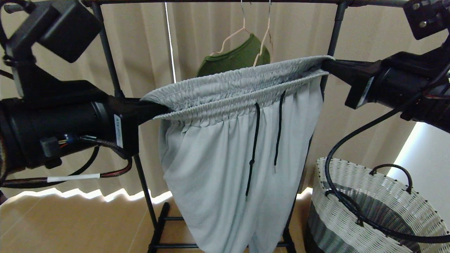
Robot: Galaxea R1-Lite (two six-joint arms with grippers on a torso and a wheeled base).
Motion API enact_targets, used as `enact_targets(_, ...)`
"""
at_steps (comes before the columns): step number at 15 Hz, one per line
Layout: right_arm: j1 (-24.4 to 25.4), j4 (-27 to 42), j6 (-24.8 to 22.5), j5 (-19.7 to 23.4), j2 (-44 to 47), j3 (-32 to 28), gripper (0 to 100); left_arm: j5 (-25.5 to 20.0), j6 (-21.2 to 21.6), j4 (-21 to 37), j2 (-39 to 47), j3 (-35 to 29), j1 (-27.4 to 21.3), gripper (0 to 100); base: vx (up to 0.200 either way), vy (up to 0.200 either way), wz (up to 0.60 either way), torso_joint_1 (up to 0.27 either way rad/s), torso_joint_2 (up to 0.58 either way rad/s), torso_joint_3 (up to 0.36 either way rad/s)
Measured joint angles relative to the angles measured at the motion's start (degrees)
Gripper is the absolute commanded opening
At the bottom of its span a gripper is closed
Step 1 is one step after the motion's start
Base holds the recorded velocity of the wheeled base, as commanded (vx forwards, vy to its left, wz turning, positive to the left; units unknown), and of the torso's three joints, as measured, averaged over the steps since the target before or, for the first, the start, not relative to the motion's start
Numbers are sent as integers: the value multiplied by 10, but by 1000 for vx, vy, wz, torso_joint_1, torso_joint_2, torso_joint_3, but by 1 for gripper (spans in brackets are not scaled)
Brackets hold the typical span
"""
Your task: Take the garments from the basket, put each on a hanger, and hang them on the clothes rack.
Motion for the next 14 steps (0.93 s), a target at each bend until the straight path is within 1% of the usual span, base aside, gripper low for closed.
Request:
enact_targets(2,0,-1,0,0,8,1,0,0,2,0,-17,16,-14,0,0,0,0,0,0,0)
enact_targets(5,0,-1,0,-2,10,4,0,1,5,-3,-29,24,-23,0,0,0,0,0,0,0)
enact_targets(7,0,3,-1,-3,1,5,0,2,23,-5,-28,17,-21,0,0,0,0,0,0,0)
enact_targets(10,0,8,-3,-4,-23,12,0,4,29,-14,-10,-12,-6,0,0,0,0,0,0,0)
enact_targets(14,0,8,-4,-4,-62,52,0,9,28,-67,51,-56,28,0,0,0,0,0,0,0)
